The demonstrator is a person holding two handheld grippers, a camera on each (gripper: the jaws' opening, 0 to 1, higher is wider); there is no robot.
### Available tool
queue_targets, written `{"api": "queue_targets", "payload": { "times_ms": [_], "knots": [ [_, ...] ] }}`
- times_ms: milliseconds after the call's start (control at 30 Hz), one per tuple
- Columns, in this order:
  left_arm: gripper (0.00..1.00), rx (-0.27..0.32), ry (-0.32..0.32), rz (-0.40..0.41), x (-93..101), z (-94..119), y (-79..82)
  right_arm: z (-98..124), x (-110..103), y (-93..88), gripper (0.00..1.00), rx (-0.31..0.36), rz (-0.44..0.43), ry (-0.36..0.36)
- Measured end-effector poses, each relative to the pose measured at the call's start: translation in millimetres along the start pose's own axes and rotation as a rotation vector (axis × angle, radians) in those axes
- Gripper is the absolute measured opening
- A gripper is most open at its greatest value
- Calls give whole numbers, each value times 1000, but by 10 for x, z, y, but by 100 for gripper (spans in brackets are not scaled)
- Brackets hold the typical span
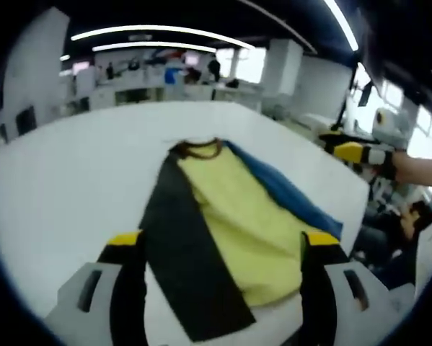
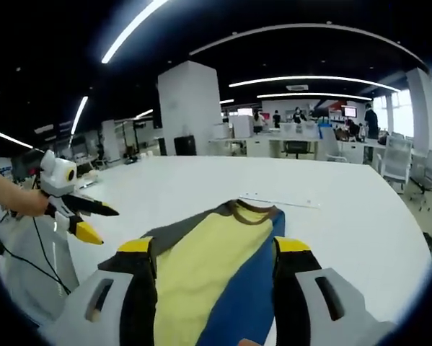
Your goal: Fold the garment on the visible template until the final outline fits inside the template.
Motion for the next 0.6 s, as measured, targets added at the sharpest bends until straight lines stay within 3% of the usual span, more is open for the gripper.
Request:
{"api": "queue_targets", "payload": {
  "times_ms": [367, 600],
  "knots": [
    [82, -53, 0, 2, 15, -78, -142, 167, 50, -344, 61, -94, -73, -38],
    [82, -57, 1, 19, 10, -92, -181, 245, 5, -535, 60, -142, -101, -40]
  ]
}}
Point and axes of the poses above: the point that each gripper's makers call its tool centre point, and the gripper's own axes: z roughly backward along the fingers, x roughly to its right, y roughly out of its top, the point moved 10 cm from there along z, roughly backward along the fingers, and after that the axes turned 14 degrees about z, right-handed, at the moved point
